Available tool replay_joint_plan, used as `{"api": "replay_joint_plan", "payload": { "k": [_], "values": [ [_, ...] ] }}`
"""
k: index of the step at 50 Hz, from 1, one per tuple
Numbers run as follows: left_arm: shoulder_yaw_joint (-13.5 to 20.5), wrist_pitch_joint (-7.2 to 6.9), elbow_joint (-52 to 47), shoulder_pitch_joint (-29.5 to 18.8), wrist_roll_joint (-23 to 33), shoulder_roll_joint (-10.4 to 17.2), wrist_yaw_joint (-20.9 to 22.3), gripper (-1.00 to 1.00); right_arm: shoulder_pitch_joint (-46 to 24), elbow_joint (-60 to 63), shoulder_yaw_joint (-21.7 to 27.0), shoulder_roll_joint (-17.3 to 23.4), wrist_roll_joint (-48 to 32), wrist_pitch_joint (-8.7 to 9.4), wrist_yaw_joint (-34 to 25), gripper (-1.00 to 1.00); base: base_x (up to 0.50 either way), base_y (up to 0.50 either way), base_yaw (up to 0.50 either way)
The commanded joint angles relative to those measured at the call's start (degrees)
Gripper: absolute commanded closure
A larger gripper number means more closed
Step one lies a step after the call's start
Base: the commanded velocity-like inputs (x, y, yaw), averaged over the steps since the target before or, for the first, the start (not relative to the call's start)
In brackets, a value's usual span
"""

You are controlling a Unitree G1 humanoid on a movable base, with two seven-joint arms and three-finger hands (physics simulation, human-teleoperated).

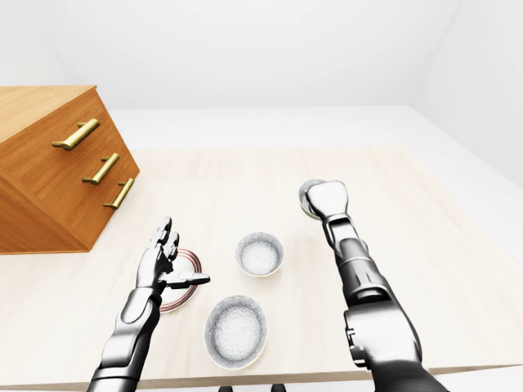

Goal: Stack the bowl at the front on the bowl in the middle.

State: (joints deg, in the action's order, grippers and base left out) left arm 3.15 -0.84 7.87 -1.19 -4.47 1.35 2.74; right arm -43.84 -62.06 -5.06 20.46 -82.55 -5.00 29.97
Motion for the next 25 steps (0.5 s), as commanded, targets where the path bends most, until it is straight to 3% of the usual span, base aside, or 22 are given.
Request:
{"api": "replay_joint_plan", "payload": {
  "k": [1,6,13,25],
  "values": [
    [0.0,0.17,0.1,0.0,0.0,0.0,0.0,-1.0,5.9,19.8,3.4,0.8,2.4,0.0,0.0,1.0,0.0,0.0,0.0],
    [0.0,-0.62,-0.7,0.0,-0.1,0.0,-0.1,-1.0,11.2,36.6,5.3,-1.0,2.3,0.0,0.0,1.0,0.0,0.0,0.0],
    [0.1,-0.38,-0.2,-0.2,-0.2,0.0,-0.1,-1.0,16.3,50.1,6.3,-3.7,2.9,0.0,0.0,1.0,0.0,0.0,0.0],
    [0.0,-0.71,-1.0,0.2,-0.1,0.0,0.0,-1.0,25.1,68.2,5.0,-8.5,2.8,0.0,-10.2,1.0,0.0,0.0,0.0]
  ]
}}
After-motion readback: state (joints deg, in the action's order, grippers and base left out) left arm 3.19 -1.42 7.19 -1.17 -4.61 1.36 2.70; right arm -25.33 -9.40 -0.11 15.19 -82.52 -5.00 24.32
